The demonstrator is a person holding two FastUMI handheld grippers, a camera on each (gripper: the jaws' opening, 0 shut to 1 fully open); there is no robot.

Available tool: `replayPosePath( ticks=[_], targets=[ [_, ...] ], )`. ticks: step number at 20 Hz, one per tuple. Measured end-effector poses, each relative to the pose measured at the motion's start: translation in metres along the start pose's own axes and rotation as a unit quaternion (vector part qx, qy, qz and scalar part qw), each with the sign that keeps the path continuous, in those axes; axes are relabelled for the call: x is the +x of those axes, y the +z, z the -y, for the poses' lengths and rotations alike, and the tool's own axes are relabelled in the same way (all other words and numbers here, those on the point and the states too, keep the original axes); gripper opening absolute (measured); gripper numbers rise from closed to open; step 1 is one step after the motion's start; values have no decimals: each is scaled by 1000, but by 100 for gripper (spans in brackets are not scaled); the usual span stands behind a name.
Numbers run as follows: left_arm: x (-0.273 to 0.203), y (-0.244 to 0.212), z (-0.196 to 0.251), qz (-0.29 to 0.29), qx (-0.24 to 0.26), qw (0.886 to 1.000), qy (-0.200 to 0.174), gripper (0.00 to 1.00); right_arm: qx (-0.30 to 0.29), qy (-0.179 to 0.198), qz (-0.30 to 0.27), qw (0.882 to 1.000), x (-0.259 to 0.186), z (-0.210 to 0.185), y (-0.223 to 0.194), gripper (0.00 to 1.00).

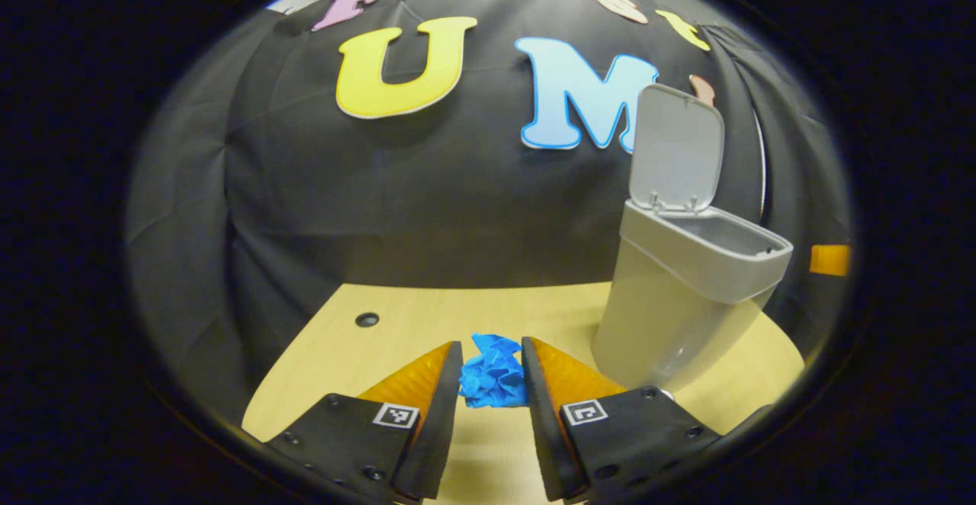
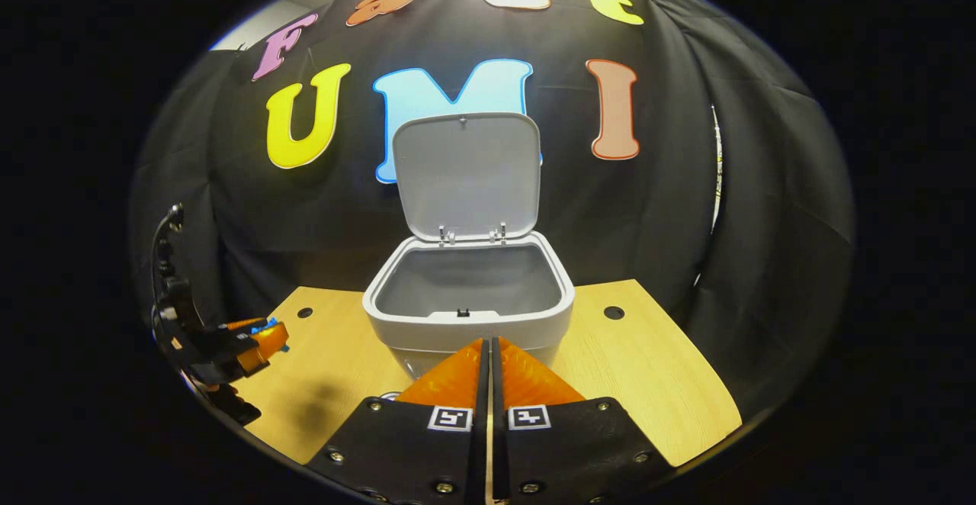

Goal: Press the lid of the desktop garbage bin to open it, pick up the crumpled paper on the desktop and throw it into the bin, then pick up the pop can on the desktop and drop it into the bin, and finally close the garbage bin lid.

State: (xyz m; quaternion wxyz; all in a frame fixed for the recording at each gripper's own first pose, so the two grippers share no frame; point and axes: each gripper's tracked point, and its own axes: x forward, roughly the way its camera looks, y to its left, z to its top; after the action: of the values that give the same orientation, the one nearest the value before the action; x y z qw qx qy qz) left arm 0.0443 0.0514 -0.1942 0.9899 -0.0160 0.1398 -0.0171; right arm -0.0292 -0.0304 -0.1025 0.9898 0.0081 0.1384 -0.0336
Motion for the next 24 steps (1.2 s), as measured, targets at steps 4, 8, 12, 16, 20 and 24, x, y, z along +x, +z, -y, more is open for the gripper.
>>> replayPosePath(
  ticks=[4,8,12,16,20,24],
  targets=[
    [-5,46,34,36,14,999,-33,54,12,-13,2,1000,-8,10,-4,3],
    [-8,76,79,62,25,995,-74,56,20,-27,3,999,-17,22,-9,3],
    [-5,101,132,81,40,989,-118,56,30,-48,6,998,-28,39,-12,3],
    [-1,118,182,95,55,981,-159,51,44,-74,7,996,-39,59,-17,3],
    [5,121,217,98,69,975,-189,55,57,-101,7,993,-52,79,-24,3],
    [17,120,236,94,80,972,-200,56,70,-123,2,990,-60,93,-31,3]
  ],
)
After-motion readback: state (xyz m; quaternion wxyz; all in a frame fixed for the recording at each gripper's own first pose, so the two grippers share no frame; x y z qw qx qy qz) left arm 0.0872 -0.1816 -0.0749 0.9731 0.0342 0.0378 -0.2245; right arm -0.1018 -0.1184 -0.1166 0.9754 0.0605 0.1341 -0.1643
